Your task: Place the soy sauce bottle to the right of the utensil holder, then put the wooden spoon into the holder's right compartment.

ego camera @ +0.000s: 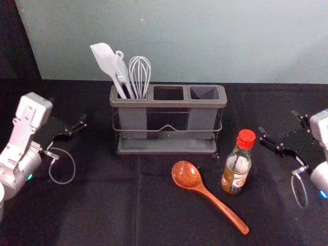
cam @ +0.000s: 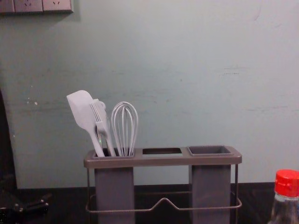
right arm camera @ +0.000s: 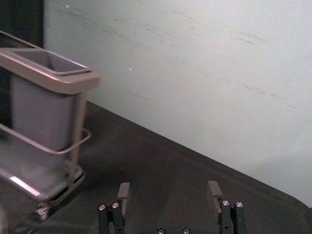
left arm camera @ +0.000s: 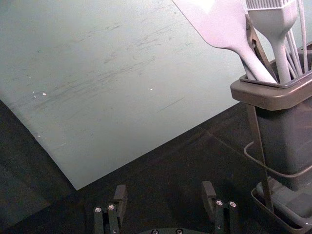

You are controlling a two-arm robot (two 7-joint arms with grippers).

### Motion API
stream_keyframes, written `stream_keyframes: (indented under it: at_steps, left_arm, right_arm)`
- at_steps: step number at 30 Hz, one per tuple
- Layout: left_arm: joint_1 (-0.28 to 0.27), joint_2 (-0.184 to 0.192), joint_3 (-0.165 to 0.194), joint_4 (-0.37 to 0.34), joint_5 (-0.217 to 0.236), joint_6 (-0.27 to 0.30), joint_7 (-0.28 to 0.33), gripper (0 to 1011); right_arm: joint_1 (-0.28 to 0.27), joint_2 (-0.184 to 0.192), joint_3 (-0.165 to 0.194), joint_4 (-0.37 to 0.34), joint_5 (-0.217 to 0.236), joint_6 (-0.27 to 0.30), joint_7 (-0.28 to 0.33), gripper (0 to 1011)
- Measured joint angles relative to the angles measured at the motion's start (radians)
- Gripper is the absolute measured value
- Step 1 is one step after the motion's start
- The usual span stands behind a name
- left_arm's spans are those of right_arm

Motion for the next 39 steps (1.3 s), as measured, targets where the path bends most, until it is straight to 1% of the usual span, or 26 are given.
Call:
stream_keyframes:
  at_steps: [3,4,7,8,10,12,13,16,17,19,20,22,23,24,25,26,28,30,31,32,33,35,36,39]
  left_arm:
    - [0.0,0.0,0.0,0.0,0.0,0.0,0.0,1005]
    - [0.0,0.0,0.0,0.0,0.0,0.0,0.0,1005]
    - [0.0,0.0,0.0,0.0,0.0,0.0,0.0,1005]
    - [0.0,0.0,0.0,0.0,0.0,0.0,0.0,1005]
    - [0.0,0.0,0.0,0.0,0.0,0.0,0.0,1005]
    - [0.0,0.0,0.0,0.0,0.0,0.0,0.0,1005]
    - [0.0,0.0,0.0,0.0,0.0,0.0,0.0,1005]
    - [0.0,0.0,0.0,0.0,0.0,0.0,0.0,1005]
    - [0.0,0.0,0.0,0.0,0.0,0.0,0.0,1005]
    - [0.0,0.0,0.0,0.0,0.0,0.0,0.0,1005]
    - [0.0,0.0,0.0,0.0,0.0,0.0,0.0,1005]
    - [0.0,0.0,0.0,0.0,0.0,0.0,0.0,1005]
    - [0.0,0.0,0.0,0.0,0.0,0.0,0.0,1005]
    - [0.0,0.0,0.0,0.0,0.0,0.0,0.0,1005]
    - [0.0,0.0,0.0,0.0,0.0,0.0,0.0,1005]
    - [0.0,0.0,0.0,0.0,0.0,0.0,0.0,1005]
    - [0.0,0.0,0.0,0.0,0.0,0.0,0.0,1005]
    - [0.0,0.0,0.0,0.0,0.0,0.0,0.0,1005]
    - [0.0,0.0,0.0,0.0,0.0,0.0,0.0,1005]
    - [0.0,0.0,0.0,0.0,0.0,0.0,0.0,1005]
    - [0.0,0.0,0.0,0.0,0.0,0.0,0.0,1005]
    - [0.0,0.0,0.0,0.0,0.0,0.0,0.0,1005]
    - [0.0,0.0,0.0,0.0,0.0,0.0,0.0,1005]
    - [0.0,0.0,0.0,0.0,0.0,0.0,0.0,1005]
  right_arm:
    - [-0.049,0.031,0.023,-0.049,0.012,-0.005,0.016,1003]
    - [-0.074,0.048,0.036,-0.072,0.018,-0.009,0.023,1003]
    - [-0.109,0.071,0.053,-0.106,0.028,-0.012,0.036,1002]
    - [-0.136,0.087,0.066,-0.131,0.036,-0.013,0.045,1003]
    - [-0.162,0.104,0.079,-0.154,0.045,-0.013,0.053,1003]
    - [-0.199,0.129,0.096,-0.189,0.058,-0.014,0.069,1002]
    - [-0.226,0.147,0.11,-0.213,0.069,-0.014,0.081,1002]
    - [-0.264,0.172,0.13,-0.245,0.085,-0.013,0.099,1003]
    - [-0.288,0.188,0.143,-0.264,0.096,-0.012,0.111,1003]
    - [-0.312,0.204,0.157,-0.285,0.106,-0.012,0.124,1003]
    - [-0.333,0.216,0.168,-0.302,0.115,-0.011,0.135,1003]
    - [-0.349,0.226,0.177,-0.317,0.125,-0.01,0.148,1003]
    - [-0.359,0.232,0.183,-0.326,0.133,-0.01,0.158,1002]
    - [-0.369,0.237,0.189,-0.334,0.151,-0.012,0.181,1002]
    - [-0.373,0.239,0.191,-0.337,0.164,-0.015,0.197,1003]
    - [-0.377,0.24,0.195,-0.339,0.192,-0.022,0.23,1002]
    - [-0.378,0.237,0.195,-0.34,0.22,-0.031,0.266,1003]
    - [-0.373,0.227,0.195,-0.34,0.255,-0.038,0.307,1003]
    - [-0.369,0.222,0.194,-0.34,0.265,-0.04,0.319,1003]
    - [-0.366,0.217,0.192,-0.338,0.272,-0.041,0.329,1003]
    - [-0.357,0.204,0.187,-0.335,0.283,-0.044,0.346,1003]
    - [-0.346,0.19,0.181,-0.331,0.292,-0.045,0.361,1002]
    - [-0.333,0.173,0.174,-0.325,0.296,-0.046,0.372,1003]
    - [-0.312,0.148,0.161,-0.313,0.298,-0.045,0.383,1003]
